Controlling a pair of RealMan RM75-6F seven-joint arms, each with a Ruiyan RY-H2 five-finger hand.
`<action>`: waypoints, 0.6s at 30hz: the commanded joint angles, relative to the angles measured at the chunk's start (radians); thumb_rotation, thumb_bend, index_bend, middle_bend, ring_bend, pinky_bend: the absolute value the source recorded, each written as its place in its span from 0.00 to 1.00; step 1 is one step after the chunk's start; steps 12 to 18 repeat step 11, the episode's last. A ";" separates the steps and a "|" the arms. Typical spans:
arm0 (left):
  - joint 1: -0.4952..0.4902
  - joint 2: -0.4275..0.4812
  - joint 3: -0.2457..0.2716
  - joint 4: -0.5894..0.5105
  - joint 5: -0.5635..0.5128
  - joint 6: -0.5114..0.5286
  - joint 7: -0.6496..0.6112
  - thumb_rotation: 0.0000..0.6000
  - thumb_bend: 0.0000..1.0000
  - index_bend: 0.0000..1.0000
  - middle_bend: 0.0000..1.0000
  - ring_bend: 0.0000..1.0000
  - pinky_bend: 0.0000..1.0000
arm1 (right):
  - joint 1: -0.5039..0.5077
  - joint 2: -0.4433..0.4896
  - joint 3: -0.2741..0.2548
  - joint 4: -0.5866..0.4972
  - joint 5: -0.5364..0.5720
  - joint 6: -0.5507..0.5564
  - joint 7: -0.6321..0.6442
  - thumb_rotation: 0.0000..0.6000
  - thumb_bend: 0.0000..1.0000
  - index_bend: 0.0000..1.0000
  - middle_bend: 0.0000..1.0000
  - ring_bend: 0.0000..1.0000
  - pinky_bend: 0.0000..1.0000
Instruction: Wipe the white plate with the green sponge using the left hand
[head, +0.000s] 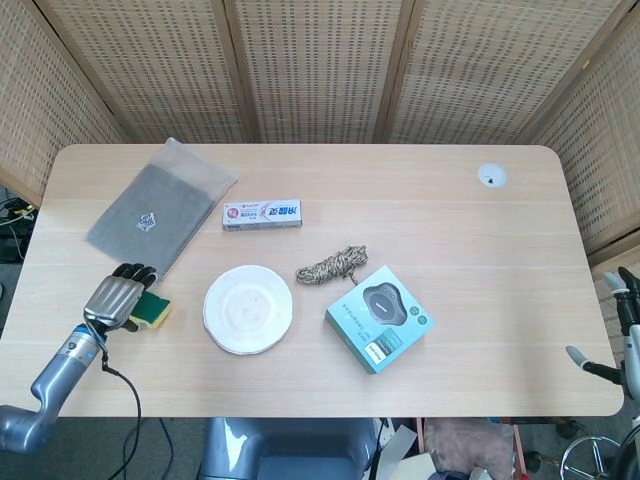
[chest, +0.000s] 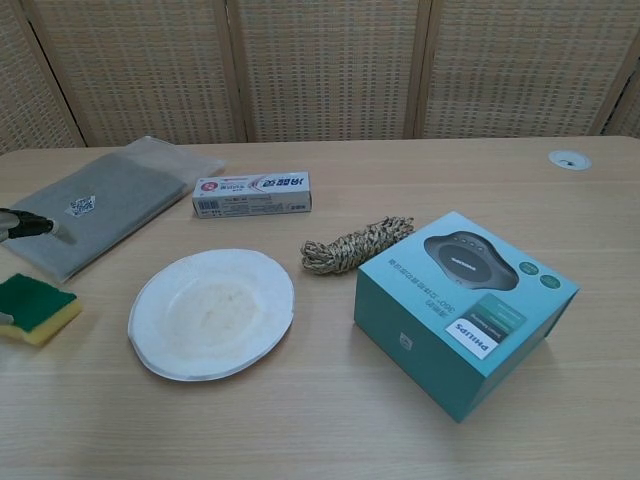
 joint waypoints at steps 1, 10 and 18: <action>0.054 0.058 -0.041 -0.113 -0.022 0.124 0.035 1.00 0.00 0.00 0.00 0.00 0.00 | -0.002 0.002 0.001 0.000 0.000 0.002 0.005 1.00 0.00 0.05 0.00 0.00 0.00; 0.237 0.186 -0.084 -0.401 -0.070 0.470 0.179 1.00 0.00 0.00 0.00 0.00 0.00 | -0.007 0.006 0.004 0.004 -0.004 0.014 0.023 1.00 0.00 0.05 0.00 0.00 0.00; 0.254 0.193 -0.080 -0.420 -0.065 0.496 0.182 1.00 0.00 0.00 0.00 0.00 0.00 | -0.007 0.005 0.004 0.006 -0.005 0.016 0.024 1.00 0.00 0.05 0.00 0.00 0.00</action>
